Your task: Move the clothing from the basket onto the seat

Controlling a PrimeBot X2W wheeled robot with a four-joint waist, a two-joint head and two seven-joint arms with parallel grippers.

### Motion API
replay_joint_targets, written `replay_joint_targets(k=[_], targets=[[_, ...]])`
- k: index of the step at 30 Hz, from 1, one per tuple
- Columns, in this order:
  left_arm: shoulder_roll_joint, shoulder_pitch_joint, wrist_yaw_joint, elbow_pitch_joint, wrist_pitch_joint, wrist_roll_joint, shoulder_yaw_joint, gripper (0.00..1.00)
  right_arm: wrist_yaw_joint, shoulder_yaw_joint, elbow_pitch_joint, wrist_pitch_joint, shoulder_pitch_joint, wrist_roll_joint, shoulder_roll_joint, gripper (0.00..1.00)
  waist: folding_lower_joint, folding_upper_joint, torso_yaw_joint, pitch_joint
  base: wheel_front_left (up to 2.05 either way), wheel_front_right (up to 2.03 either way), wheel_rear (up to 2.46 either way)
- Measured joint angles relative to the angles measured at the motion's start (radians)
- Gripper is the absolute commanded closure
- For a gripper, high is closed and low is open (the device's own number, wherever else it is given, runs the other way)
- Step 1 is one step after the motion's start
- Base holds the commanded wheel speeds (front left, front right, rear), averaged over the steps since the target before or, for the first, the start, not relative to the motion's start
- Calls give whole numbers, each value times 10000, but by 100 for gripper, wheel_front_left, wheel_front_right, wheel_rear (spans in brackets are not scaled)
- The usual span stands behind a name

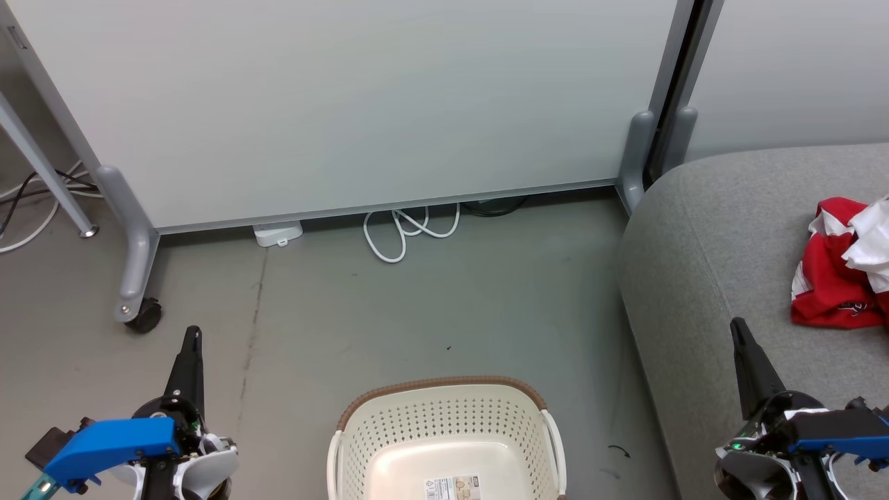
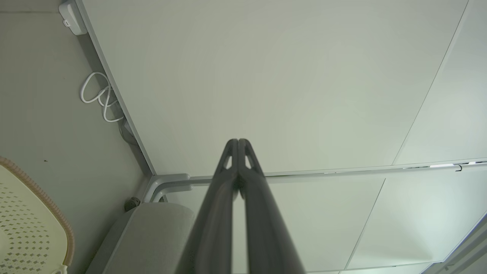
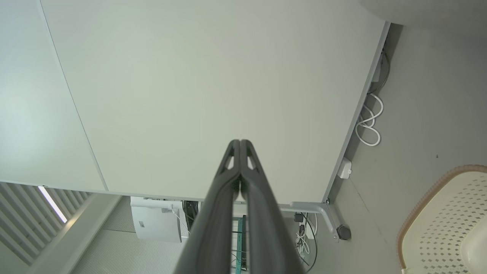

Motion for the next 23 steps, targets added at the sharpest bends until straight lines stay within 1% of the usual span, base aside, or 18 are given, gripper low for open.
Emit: replay_joint_targets(k=[7, 23], targets=[[-12, -47, -10, -79, 94, -401, 75, 100, 0, -15, -2, 67, -33, 431, -2, 100, 0, 0, -10, 14, 0, 0, 0], [-13, -58, -10, -82, 98, -401, 75, 100, 0, -19, -6, 67, -45, 439, -2, 100, 0, 0, -10, 14, 0, 0, 0]])
